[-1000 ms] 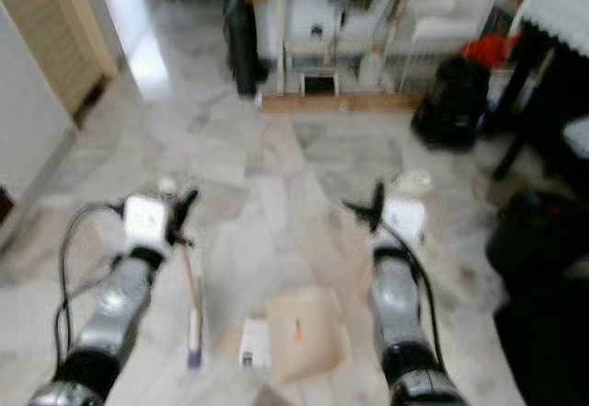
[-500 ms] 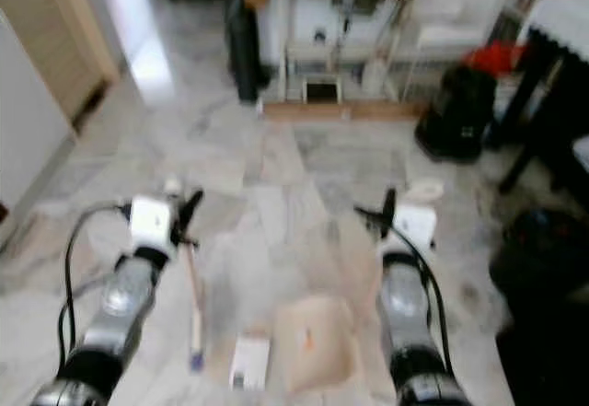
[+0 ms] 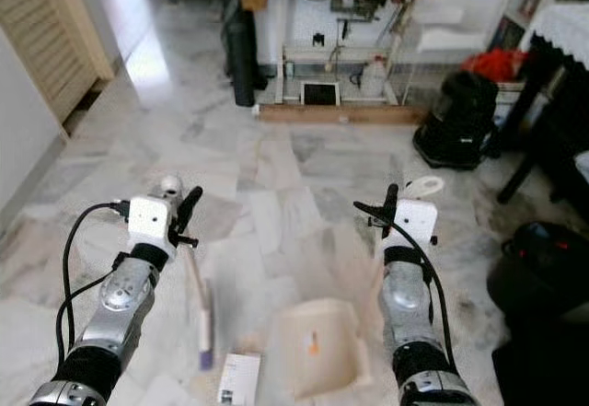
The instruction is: Sweep floor
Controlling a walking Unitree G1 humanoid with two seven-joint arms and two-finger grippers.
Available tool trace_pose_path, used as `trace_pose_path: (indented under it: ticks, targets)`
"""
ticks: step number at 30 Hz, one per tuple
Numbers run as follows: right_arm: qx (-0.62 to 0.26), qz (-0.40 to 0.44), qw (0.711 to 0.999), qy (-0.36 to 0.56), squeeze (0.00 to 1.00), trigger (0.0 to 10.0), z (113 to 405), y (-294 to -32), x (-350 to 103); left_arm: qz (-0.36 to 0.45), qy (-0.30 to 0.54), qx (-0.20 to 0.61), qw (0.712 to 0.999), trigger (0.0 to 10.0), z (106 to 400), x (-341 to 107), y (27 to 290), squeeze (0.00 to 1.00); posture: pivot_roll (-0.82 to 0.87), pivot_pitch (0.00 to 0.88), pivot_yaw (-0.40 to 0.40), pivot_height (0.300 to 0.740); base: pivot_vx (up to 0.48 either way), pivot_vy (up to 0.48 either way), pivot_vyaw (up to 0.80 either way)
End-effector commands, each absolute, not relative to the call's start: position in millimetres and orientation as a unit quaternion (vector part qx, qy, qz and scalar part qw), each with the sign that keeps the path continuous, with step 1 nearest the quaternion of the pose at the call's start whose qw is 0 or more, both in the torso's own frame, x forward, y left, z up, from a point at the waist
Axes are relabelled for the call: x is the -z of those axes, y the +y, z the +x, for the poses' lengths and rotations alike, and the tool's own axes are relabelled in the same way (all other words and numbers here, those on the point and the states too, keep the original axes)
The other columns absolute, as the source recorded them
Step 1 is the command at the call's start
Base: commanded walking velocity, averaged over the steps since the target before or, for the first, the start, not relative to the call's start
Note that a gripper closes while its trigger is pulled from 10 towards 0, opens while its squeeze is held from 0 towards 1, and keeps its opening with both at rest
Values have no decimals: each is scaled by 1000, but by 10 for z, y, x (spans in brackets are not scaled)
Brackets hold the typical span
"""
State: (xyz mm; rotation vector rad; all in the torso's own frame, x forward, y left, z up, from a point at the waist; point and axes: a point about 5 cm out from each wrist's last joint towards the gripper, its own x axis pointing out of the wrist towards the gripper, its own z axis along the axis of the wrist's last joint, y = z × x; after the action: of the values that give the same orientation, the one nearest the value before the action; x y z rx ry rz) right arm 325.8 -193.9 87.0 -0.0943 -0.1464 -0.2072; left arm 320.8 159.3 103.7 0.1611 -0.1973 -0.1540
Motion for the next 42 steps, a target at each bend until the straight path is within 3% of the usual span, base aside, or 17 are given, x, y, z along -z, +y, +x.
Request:
trace_pose_path:
  ticks: [1, 29, 42]
  targets:
    - [105, -38, 990, -83, 0, 10000, 3305, -1917, -935, 94, -117, 71, 986, 10000, 3241, -1140, 1656, 0, 10, 0, -27, 740, 0, 0, 0]
    - [130, -41, 991, -11, 0, 10000, 3306, -2127, -767, 105, -78, 74, 989, 10000, 3211, -1048, 1825, 0, 20, 0, -44, 740, 0, 0, 0]
    - [159, -37, 983, 83, 0, 10000, 3279, -2216, -575, 104, -67, 87, 989, 10000, 3201, -1026, 1831, 0, 20, 0, -45, 740, 0, 0, 0]
